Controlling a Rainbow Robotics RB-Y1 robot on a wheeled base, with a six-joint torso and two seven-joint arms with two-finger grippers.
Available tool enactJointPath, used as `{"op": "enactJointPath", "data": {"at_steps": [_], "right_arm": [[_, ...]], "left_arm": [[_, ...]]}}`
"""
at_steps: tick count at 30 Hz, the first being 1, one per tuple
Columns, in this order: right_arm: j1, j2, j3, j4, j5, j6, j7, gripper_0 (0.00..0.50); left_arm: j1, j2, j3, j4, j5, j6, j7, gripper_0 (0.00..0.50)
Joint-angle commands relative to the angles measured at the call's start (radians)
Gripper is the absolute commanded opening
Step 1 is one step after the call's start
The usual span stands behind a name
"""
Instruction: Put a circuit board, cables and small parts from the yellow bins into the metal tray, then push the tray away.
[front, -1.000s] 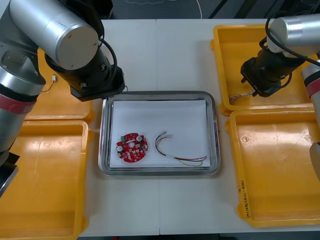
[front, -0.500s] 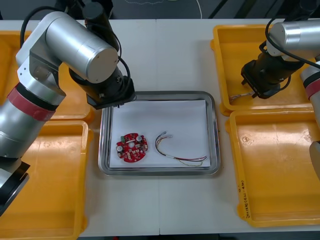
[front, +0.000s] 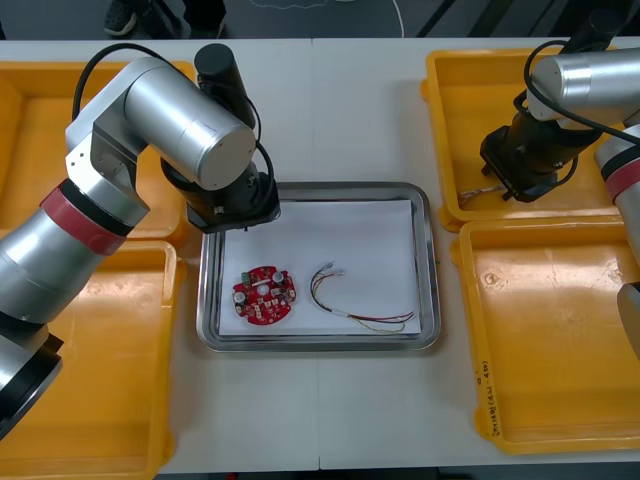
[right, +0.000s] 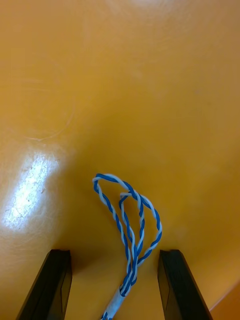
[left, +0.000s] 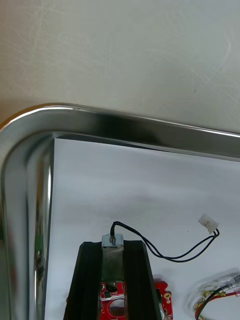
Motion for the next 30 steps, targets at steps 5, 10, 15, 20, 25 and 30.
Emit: {"op": "enactJointPath", "data": {"at_steps": [5, 10, 15, 20, 25, 30], "right_arm": [[-0.051, 0.006, 0.024, 0.036, -0.025, -0.039, -0.018, 0.500], [-0.051, 0.006, 0.028, 0.067, -0.038, -0.071, -0.013, 0.461], [-0.051, 0.006, 0.036, 0.074, -0.045, -0.078, -0.013, 0.331], [-0.051, 0.006, 0.037, 0.084, -0.050, -0.078, -0.012, 0.070], [-0.051, 0.006, 0.037, 0.085, -0.052, -0.079, -0.010, 0.000], [-0.058, 0.003, 0.036, 0.087, -0.052, -0.081, -0.004, 0.000]], "left_arm": [[0.039, -0.042, -0.011, -0.004, -0.019, -0.022, -0.069, 0.000], [0.051, -0.050, -0.011, -0.004, -0.031, -0.036, -0.076, 0.000], [0.060, -0.050, -0.010, -0.004, -0.042, -0.052, -0.089, 0.000], [0.070, -0.052, -0.011, -0.004, -0.051, -0.061, -0.097, 0.000], [0.077, -0.052, -0.011, -0.004, -0.056, -0.071, -0.102, 0.006], [0.077, -0.050, -0.011, -0.004, -0.056, -0.071, -0.100, 0.300]]}}
